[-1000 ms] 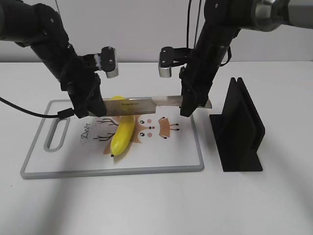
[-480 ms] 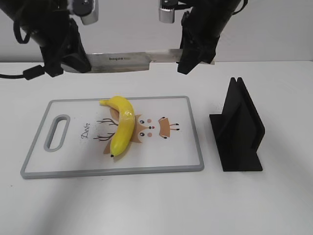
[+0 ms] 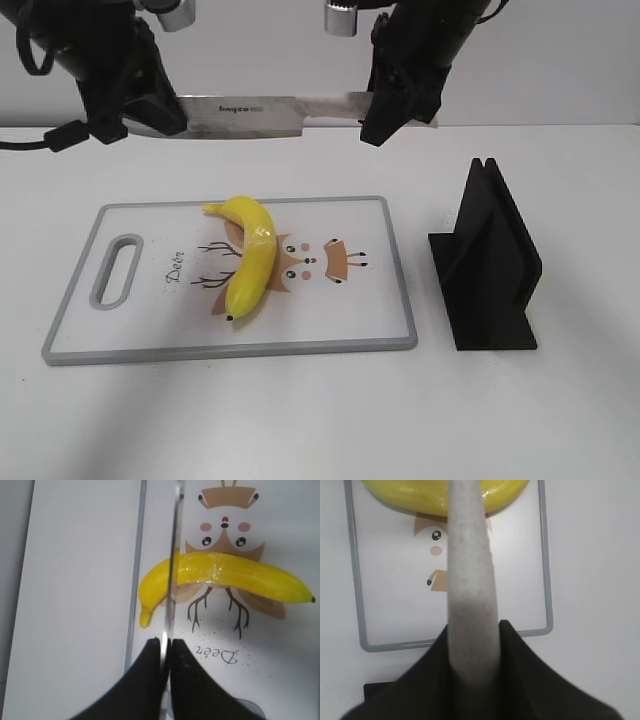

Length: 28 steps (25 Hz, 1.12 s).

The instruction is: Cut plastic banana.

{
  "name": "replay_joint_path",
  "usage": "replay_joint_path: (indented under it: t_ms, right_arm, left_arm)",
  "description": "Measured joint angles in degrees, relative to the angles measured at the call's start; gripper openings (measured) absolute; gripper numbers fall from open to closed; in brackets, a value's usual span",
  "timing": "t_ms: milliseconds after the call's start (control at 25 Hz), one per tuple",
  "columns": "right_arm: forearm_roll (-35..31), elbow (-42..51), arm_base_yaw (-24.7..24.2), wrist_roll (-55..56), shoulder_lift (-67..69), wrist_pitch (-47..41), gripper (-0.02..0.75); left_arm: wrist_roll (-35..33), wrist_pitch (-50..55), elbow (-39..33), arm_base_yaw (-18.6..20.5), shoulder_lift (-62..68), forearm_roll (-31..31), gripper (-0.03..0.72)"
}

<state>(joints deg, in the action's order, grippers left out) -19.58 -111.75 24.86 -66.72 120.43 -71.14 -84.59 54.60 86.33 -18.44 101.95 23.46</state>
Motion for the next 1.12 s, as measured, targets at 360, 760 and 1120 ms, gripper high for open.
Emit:
replay_joint_path:
  t_ms: [360,760,1120]
  right_arm:
    - [1.35,0.0,0.0,2.62,-0.27,0.57,0.169]
    - [3.7,0.0,-0.11,14.67,-5.12,0.68,0.169]
    - [7.11,0.0,-0.16,41.2,-10.5,0.63,0.169]
  left_arm:
    - [0.24,-3.02,0.0,-0.29,-0.53,3.38,0.533]
    - [33.98,-8.57,-0.07,0.39,-7.06,-11.35,0.56]
    - [69.74,8.74,-0.07,1.91,-11.14,-28.76,0.56]
